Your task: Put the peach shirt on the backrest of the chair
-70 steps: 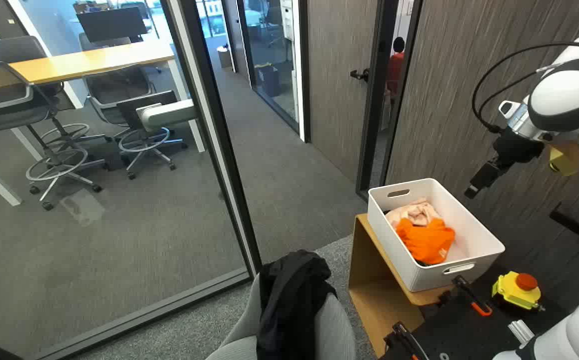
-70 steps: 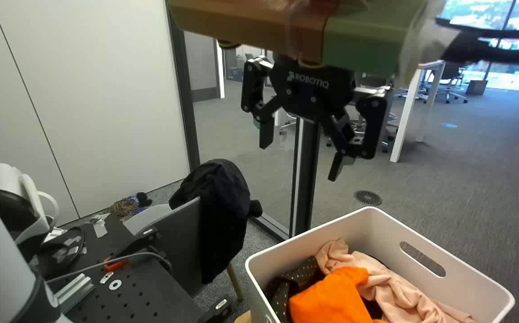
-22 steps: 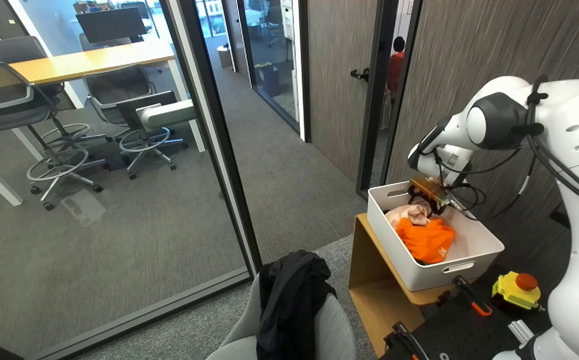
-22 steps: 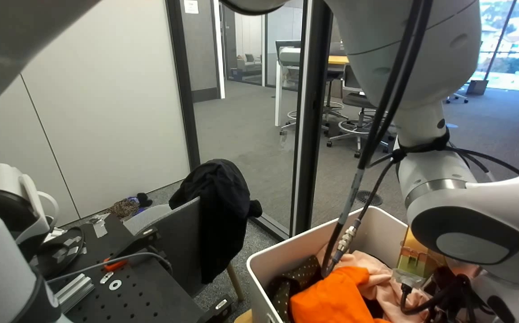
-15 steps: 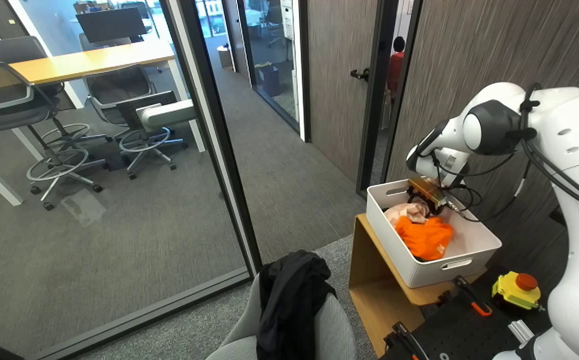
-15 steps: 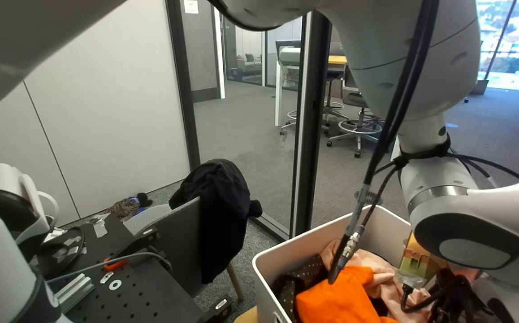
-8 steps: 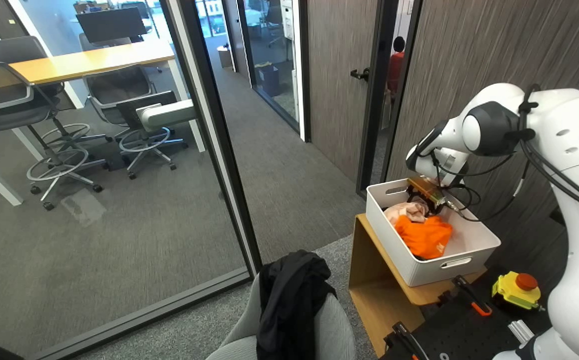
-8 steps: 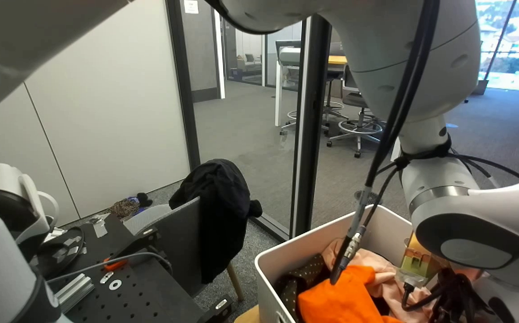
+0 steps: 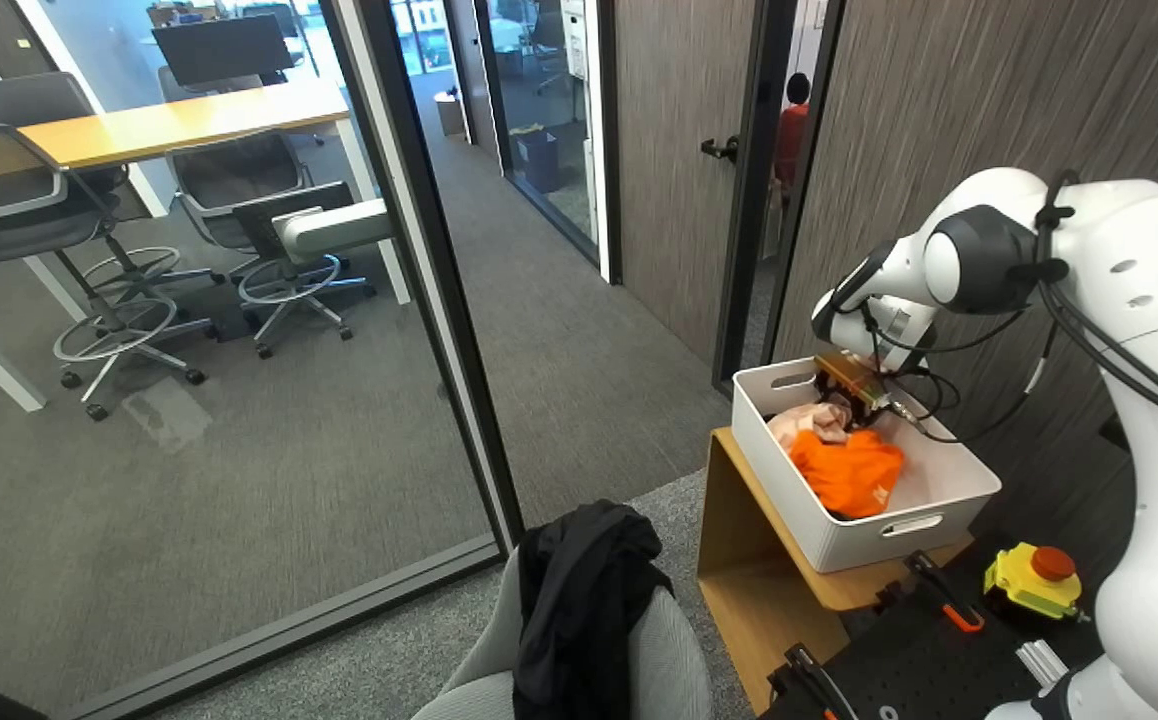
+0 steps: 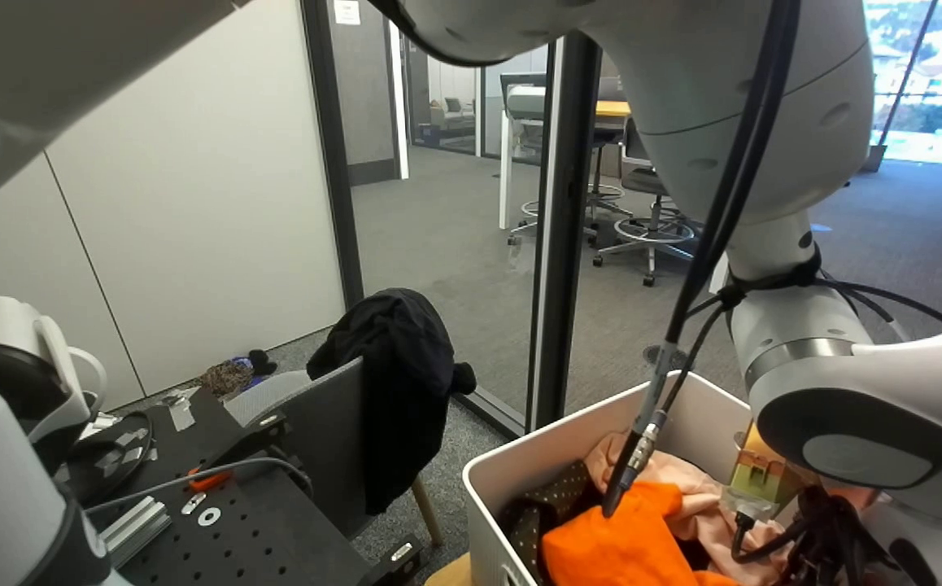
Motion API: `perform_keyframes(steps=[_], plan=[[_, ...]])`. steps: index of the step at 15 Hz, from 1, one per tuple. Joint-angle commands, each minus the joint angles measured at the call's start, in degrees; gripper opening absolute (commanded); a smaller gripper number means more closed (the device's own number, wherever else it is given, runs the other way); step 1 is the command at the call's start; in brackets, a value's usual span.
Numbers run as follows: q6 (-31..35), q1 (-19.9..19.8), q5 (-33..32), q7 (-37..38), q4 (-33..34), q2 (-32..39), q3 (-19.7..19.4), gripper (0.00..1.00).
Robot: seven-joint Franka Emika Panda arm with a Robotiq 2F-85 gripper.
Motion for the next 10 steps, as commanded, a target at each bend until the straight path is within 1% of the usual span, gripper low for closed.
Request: perform_keyframes(steps=[1,5,7,9,10], plan=[[0.4,-0.7,0.8,0.6,2.1,1.1,0.6,0.46],[0.4,-0.6,0.6,0.5,2.1,1.2,0.6,0.16],[0.3,-0.7,0.6,0.3,2.1,1.2,0.6,0.12],[0.3,-0.9,0.7,-0.3,2.0,1.1,1.0,0.1],[0.3,-1.2,0.8,-1.3,1.8,0.8,1.5,0.14]])
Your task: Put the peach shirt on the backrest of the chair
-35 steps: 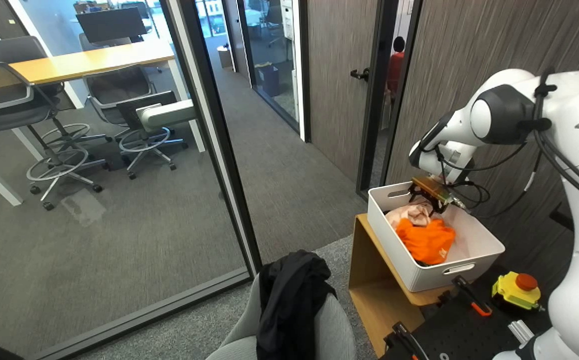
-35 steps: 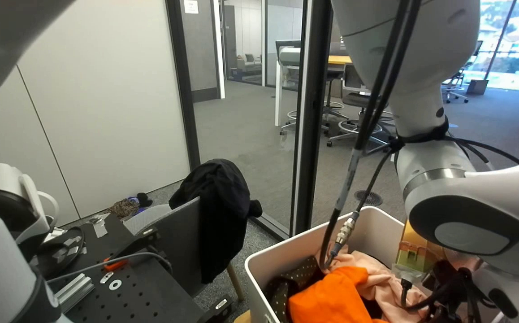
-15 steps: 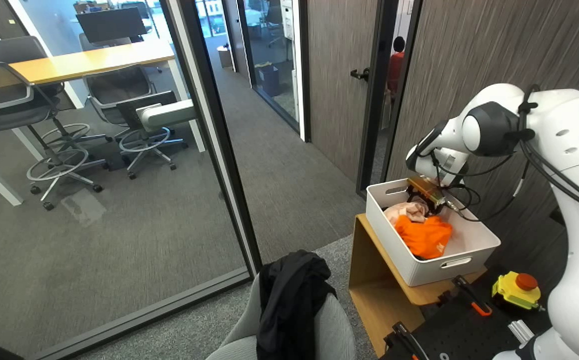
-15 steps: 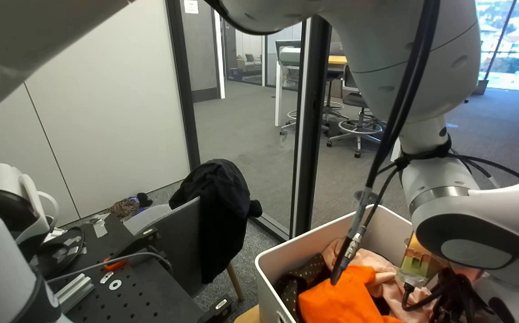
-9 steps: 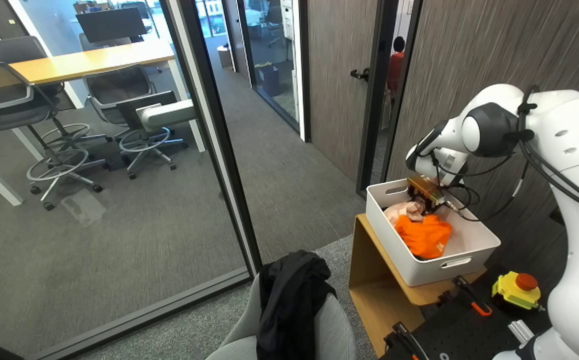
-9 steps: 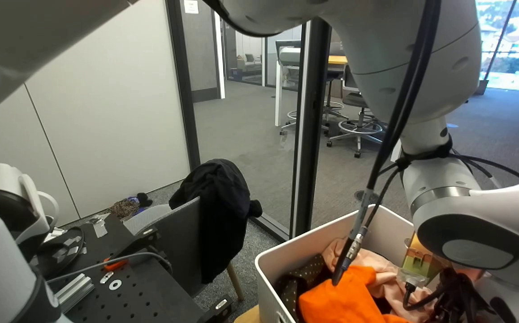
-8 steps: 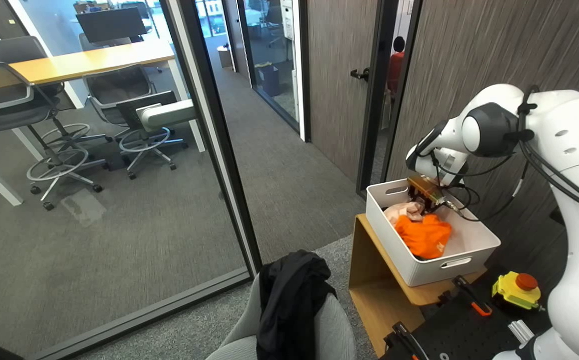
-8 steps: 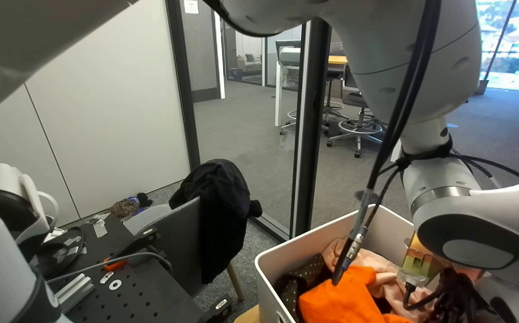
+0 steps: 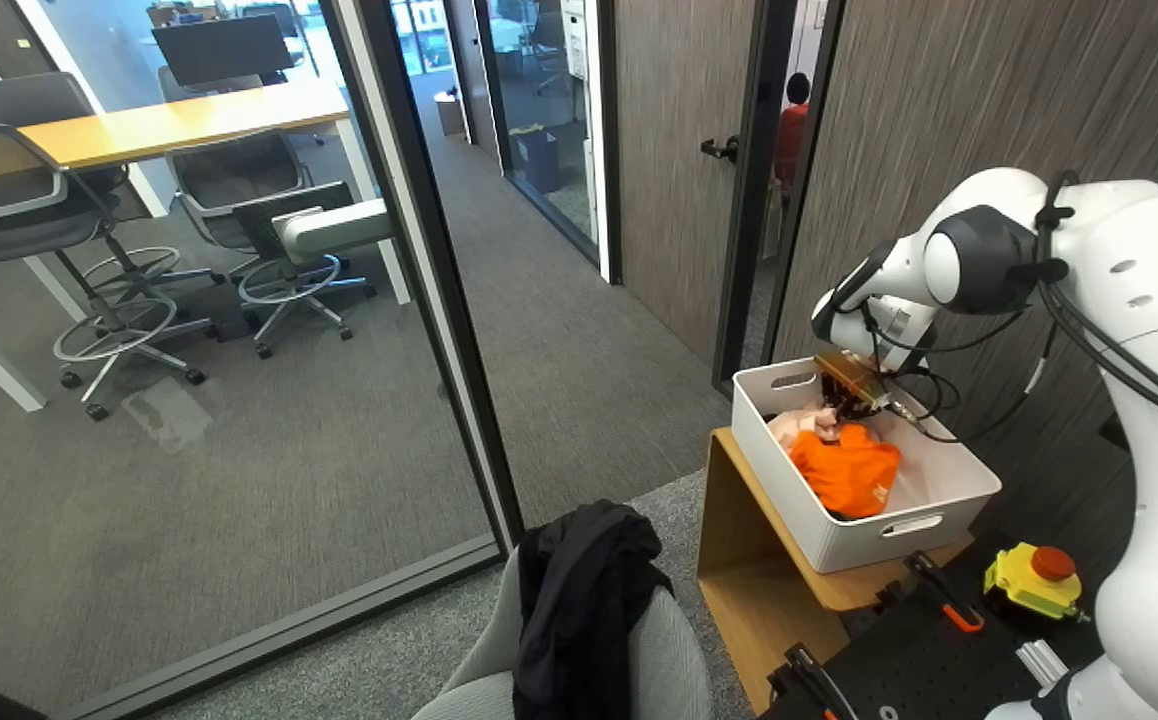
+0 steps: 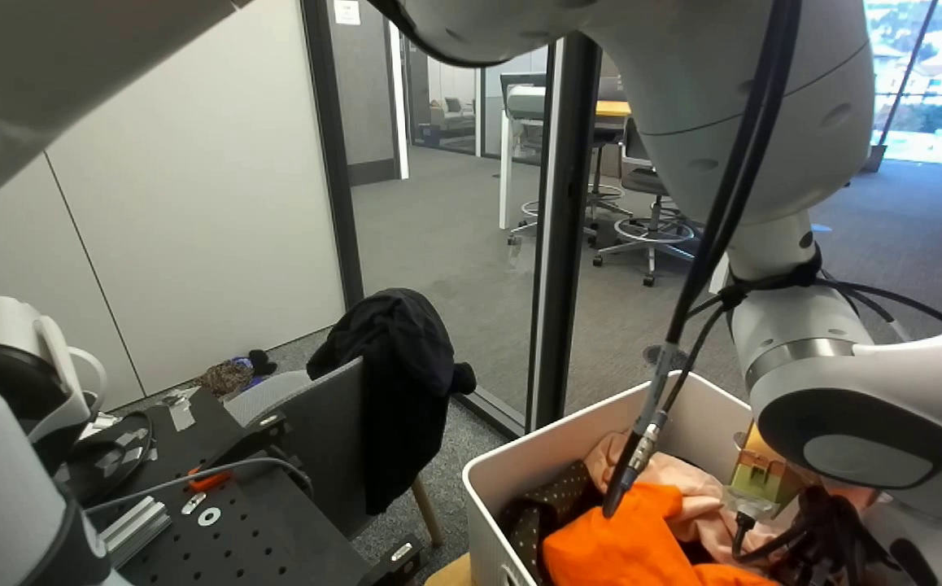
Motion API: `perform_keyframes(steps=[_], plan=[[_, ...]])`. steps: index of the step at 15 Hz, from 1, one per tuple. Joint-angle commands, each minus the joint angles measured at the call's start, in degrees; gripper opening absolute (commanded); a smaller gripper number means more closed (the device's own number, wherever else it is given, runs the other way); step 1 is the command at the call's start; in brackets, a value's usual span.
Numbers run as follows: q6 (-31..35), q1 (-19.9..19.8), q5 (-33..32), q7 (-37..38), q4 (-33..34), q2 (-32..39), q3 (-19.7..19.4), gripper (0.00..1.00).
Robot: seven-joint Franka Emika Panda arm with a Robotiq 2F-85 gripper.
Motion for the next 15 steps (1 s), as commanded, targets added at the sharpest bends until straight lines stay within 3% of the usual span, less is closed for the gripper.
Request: perform_keyframes(steps=[1,9,15], plan=[[0.4,-1.5,1.0,-2.7,1.4,0.4,2.1,0.15],[6.1,-7.0,3.2,-27.2,-6.6,-7.8,13.3,0.15],[12.0,-13.4,11.4,-50.0,-16.1,-16.7,24.9,0.14]])
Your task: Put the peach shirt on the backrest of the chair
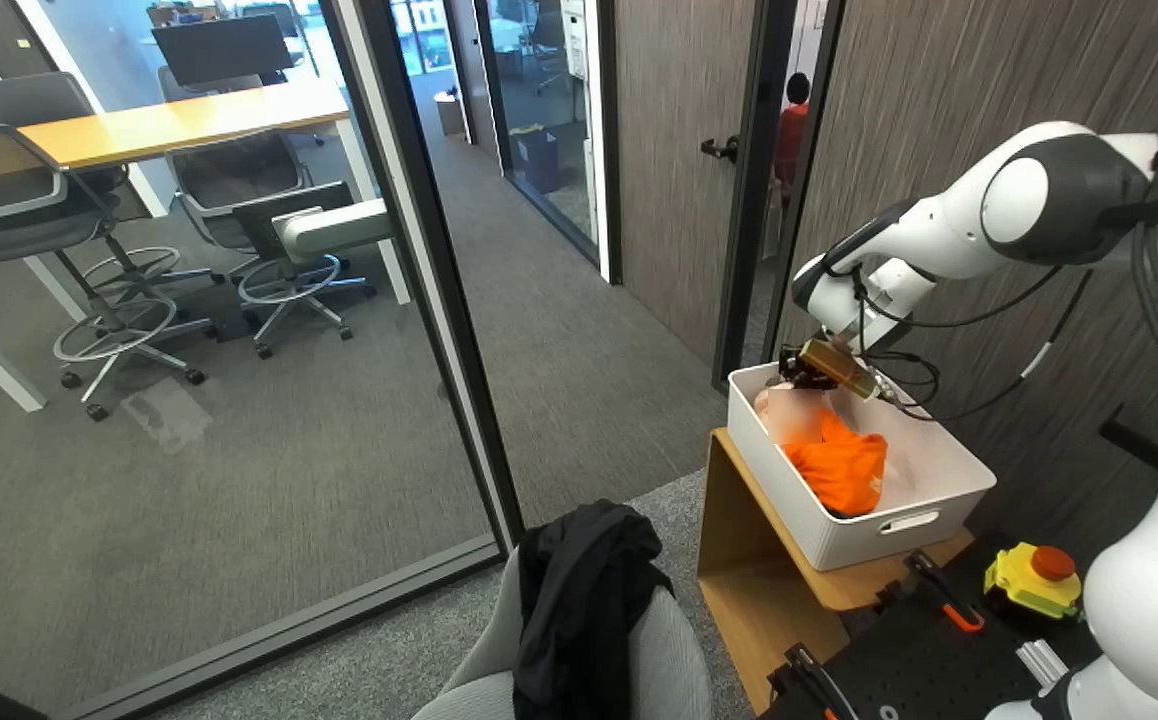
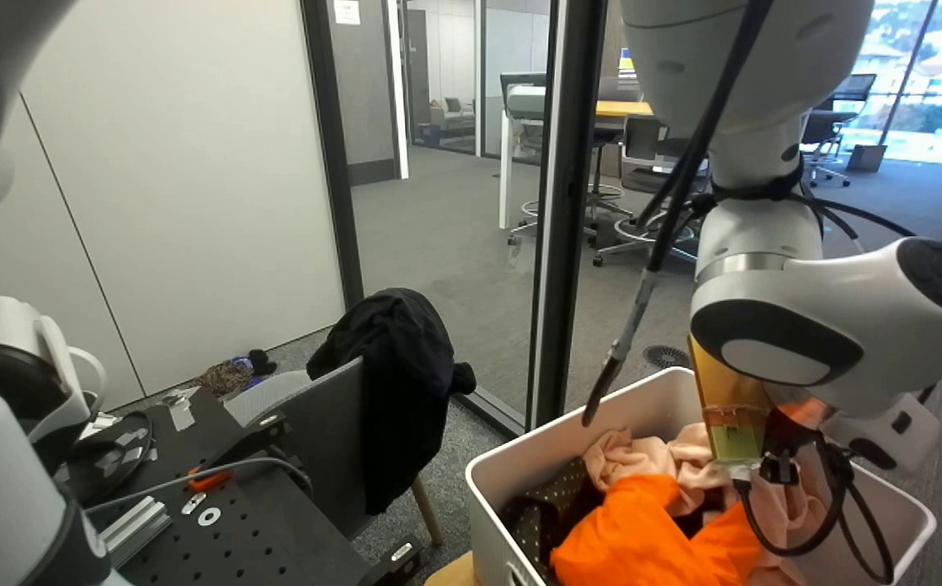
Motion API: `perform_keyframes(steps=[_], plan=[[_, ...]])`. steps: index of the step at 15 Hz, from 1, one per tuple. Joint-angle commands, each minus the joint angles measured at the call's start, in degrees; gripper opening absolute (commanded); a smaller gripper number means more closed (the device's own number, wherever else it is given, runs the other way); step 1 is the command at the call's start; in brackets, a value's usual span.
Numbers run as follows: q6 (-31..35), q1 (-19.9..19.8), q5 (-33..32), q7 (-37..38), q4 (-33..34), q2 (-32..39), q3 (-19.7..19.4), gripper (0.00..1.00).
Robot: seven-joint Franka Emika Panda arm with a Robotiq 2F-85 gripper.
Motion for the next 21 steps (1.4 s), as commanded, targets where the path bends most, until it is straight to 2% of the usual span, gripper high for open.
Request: perform_keyframes(steps=[1,4,5,8,12,15,16,17,20,21], plan=[[3.4,-4.4,6.2,-14.5,-8.7,-8.6,7.3,0.14],[5.0,-5.8,11.9,-25.7,-14.0,-15.0,11.7,0.14],[5.4,-7.9,12.3,-28.6,-16.0,-17.3,14.7,0.14],[3.5,-10.2,15.6,-36.4,-20.6,-25.1,19.7,0.12],[-1.6,-10.6,13.6,-39.5,-24.3,-36.0,23.5,0.12],[-6.8,-9.3,11.8,-40.1,-25.6,-43.2,25.5,0.12],[-10.8,0.1,14.2,-42.1,-25.3,-46.5,16.4,0.13],[-13.5,2.7,13.3,-42.1,-25.7,-48.6,14.6,0.12],[-20.3,14.6,10.2,-44.1,-26.5,-53.1,4.6,0.12],[-22.3,17.4,8.9,-45.0,-26.7,-54.2,2.3,0.12]])
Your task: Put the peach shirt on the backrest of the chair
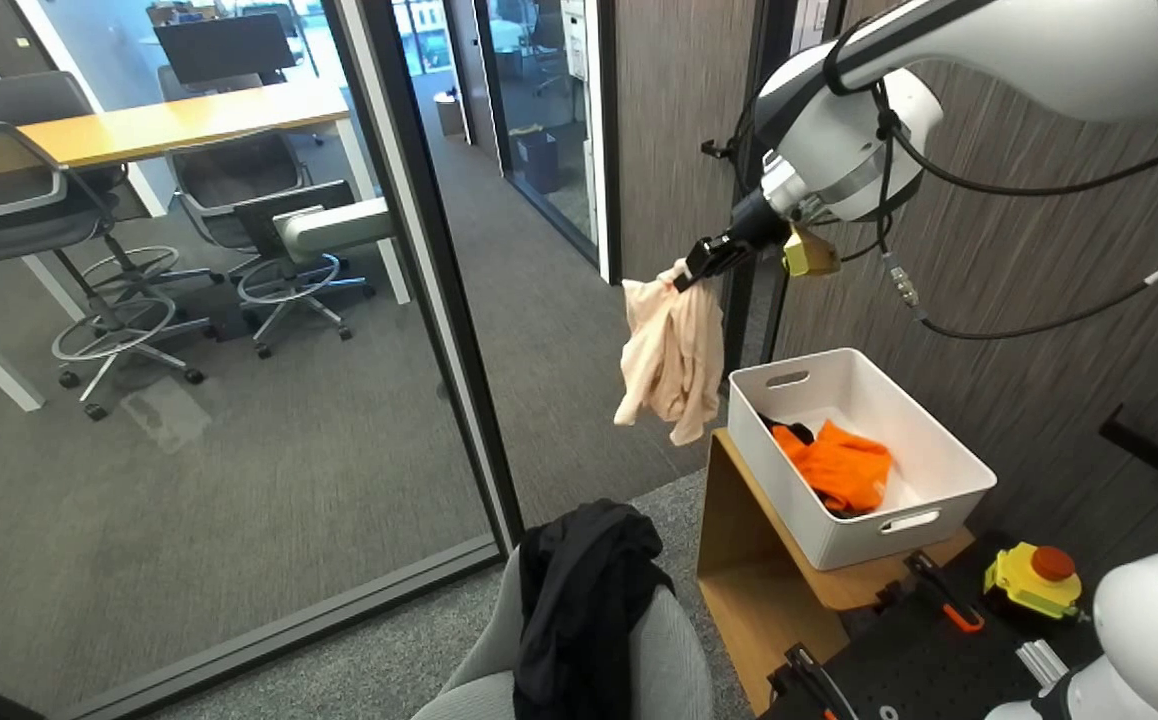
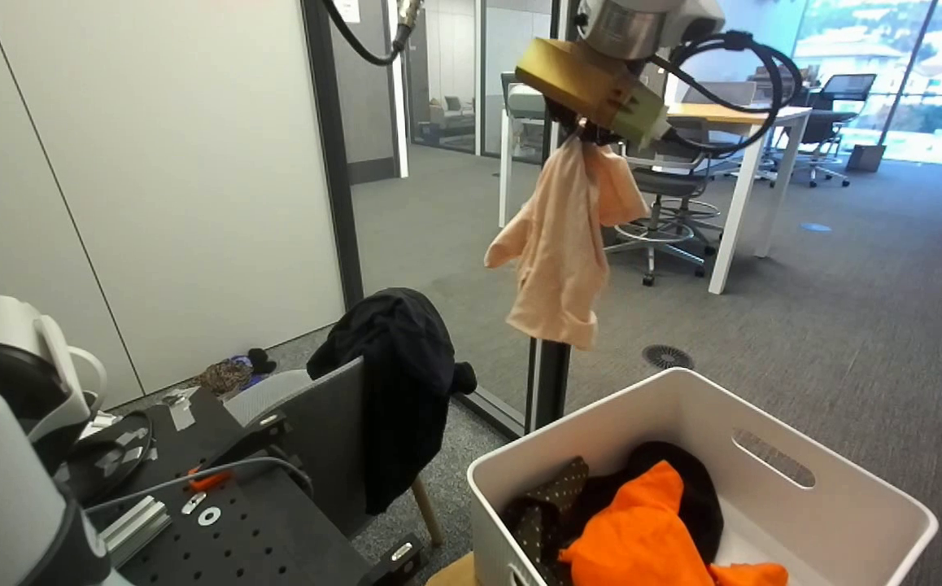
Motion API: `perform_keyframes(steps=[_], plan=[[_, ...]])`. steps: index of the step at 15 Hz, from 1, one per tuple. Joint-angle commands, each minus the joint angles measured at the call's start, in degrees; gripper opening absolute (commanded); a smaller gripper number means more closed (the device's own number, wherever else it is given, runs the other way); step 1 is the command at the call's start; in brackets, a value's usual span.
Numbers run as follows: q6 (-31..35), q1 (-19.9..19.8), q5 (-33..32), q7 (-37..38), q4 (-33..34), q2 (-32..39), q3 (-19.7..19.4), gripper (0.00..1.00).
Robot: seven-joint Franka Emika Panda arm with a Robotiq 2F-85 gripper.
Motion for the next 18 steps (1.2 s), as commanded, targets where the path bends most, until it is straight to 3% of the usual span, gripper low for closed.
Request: perform_keyframes(steps=[1,7,13,18], plan=[[-6.7,11.4,-3.6,-4.2,-2.5,-5.9,-9.9,0.12],[-16.5,20.3,-8.5,-15.0,-3.3,-3.7,-16.5,0.12],[-23.1,22.2,-12.5,-28.9,-6.0,0.1,-18.4,0.12],[-27.4,23.1,-17.4,-32.1,-6.0,-1.0,-17.6,0.12]])
